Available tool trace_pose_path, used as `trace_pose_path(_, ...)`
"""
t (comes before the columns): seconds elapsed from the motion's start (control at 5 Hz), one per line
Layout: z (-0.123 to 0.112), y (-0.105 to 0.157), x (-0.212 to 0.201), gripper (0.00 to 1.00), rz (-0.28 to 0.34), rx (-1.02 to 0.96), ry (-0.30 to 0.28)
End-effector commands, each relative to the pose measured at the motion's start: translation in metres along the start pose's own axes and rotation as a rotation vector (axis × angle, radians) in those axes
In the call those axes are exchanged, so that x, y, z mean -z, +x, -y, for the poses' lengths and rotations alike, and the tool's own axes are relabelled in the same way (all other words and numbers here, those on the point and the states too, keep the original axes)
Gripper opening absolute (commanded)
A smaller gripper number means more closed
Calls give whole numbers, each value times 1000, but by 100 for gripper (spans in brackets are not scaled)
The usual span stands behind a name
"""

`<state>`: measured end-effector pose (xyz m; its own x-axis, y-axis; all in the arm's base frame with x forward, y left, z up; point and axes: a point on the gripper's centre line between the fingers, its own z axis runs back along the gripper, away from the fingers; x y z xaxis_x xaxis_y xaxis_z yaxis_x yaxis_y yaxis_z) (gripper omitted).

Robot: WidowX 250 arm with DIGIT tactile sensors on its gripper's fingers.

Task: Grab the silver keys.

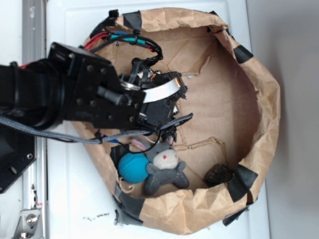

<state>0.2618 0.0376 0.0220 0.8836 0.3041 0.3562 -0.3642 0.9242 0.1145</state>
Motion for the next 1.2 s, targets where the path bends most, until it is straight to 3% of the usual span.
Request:
trace_pose_path(0.0, 2, 29, -12, 0, 14, -21, -10)
trace_pose_path(0.2, 10, 42, -60, 0, -64, -52, -65)
trace_pose_path(0.4, 14, 57, -108, 0, -92, -91, -139)
trace_pose_path(0.6, 11, 72, -138, 0, -96, -75, -173)
trace_pose_path(1.0, 22, 67, -111, 0, -152, -38, -76)
